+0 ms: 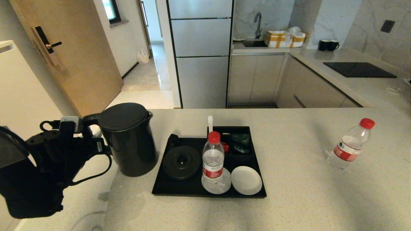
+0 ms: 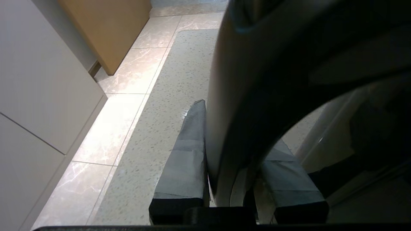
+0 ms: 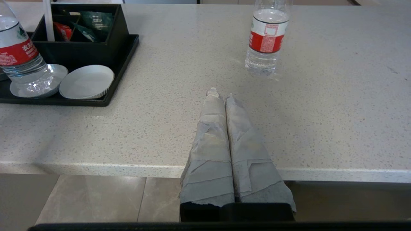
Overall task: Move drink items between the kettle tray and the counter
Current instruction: Return the kettle to its original position
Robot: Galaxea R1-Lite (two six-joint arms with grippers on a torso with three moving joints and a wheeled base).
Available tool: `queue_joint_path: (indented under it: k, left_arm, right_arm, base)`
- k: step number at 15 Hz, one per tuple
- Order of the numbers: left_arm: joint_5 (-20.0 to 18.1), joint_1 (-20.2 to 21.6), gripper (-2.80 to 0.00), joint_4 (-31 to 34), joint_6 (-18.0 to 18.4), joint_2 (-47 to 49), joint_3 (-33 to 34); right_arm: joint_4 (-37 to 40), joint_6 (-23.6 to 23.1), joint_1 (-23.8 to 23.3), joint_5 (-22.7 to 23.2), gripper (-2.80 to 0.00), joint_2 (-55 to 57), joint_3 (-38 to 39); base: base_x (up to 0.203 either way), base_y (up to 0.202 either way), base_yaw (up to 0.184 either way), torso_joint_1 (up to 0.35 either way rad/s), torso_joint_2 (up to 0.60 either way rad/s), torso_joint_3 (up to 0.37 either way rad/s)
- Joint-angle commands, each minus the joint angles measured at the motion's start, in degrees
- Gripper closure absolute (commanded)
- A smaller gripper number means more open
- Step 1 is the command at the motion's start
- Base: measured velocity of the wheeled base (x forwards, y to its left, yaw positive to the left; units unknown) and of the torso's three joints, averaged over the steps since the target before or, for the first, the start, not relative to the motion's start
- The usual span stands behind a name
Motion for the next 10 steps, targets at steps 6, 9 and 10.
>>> queue_joint_path:
  k: [6,9,10]
  left_arm:
    - [0.05,-2.00,0.00,2.26,-2.41,-10.19,5.02]
    - [0.08,-4.17,0.00,8.00,-6.40,-15.05,4.61]
    - [0.10,-4.38,0.00,8.27,-6.64,-15.10,4.59]
  right_arm:
    - [-0.01,-0.04,0.00,0.02,0.00,-0.09,0.00]
    - [0.04,-0.04,0.00,0.02,0.00,-0.09,0.00]
    - [0.08,-0.04,0.00,0.02,0.00,-0.09,0.00]
  base:
    - [0.000,0.000,0.000,0.000,0.00,0.000]
    - [0.000,0.000,0.000,0.000,0.00,0.000]
    - [0.000,0.000,0.000,0.000,0.00,0.000]
